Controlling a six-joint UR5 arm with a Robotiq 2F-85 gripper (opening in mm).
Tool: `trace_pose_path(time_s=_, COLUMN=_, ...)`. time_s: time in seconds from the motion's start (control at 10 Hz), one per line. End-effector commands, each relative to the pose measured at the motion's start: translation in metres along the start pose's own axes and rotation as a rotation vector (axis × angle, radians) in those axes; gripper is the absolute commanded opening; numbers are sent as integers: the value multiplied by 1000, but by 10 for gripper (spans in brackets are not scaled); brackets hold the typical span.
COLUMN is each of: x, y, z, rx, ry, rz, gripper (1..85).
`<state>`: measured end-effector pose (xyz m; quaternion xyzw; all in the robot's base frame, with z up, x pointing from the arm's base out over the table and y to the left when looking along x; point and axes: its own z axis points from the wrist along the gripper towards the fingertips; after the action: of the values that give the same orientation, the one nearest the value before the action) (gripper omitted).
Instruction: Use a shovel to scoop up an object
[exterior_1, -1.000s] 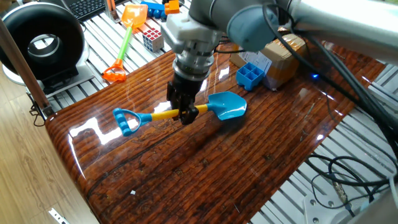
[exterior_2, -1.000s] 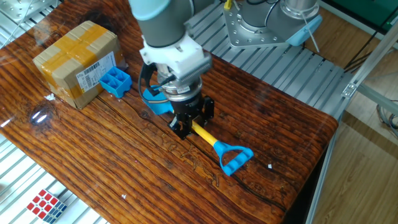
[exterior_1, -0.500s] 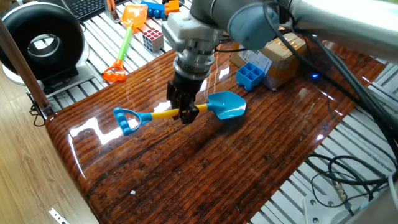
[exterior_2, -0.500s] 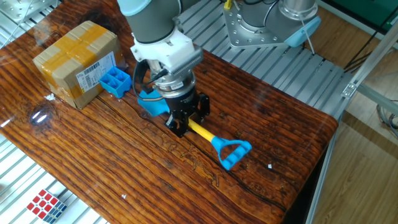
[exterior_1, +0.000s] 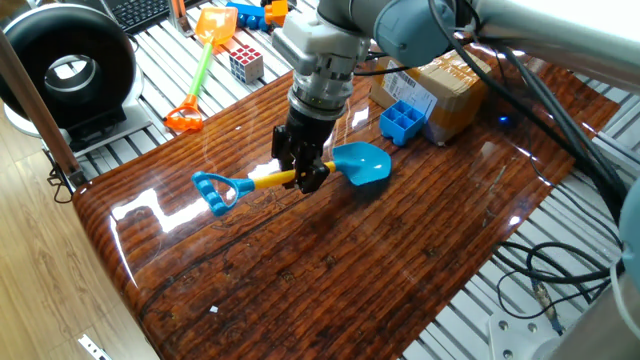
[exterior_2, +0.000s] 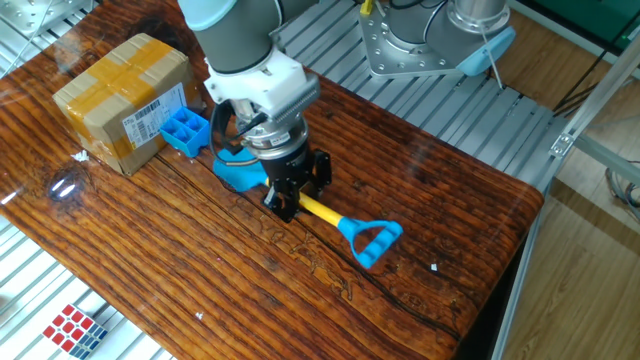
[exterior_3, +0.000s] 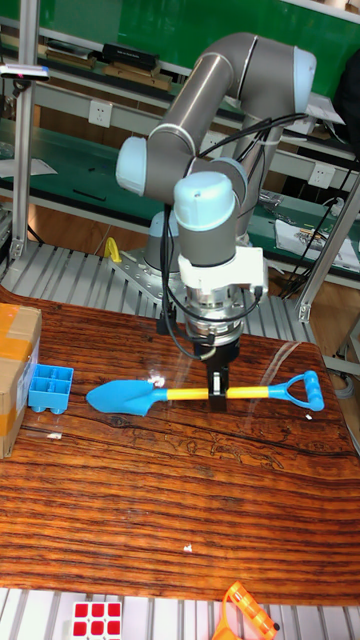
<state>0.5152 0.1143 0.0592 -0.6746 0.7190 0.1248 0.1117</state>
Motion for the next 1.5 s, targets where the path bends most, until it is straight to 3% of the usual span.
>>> trace_pose_path(time_s=0.0, x=13, y=-10, z=-5, rx=13, ry=76, rz=-89, gripper=10)
trace_pose_path(time_s=0.2, x=8, y=-12, z=-6, rx=10, ry=80, rz=-138, gripper=10)
trace_pose_path(time_s=0.9, x=-15, y=-9, z=-9, rx=16, ry=-11, rz=-155, gripper=10)
trace_pose_path(time_s=1.1, x=-12, y=-9, z=-9, rx=15, ry=-3, rz=-150, gripper=10)
trace_pose_path(time_s=1.4, x=2, y=-10, z=-9, rx=14, ry=51, rz=-86, gripper=10)
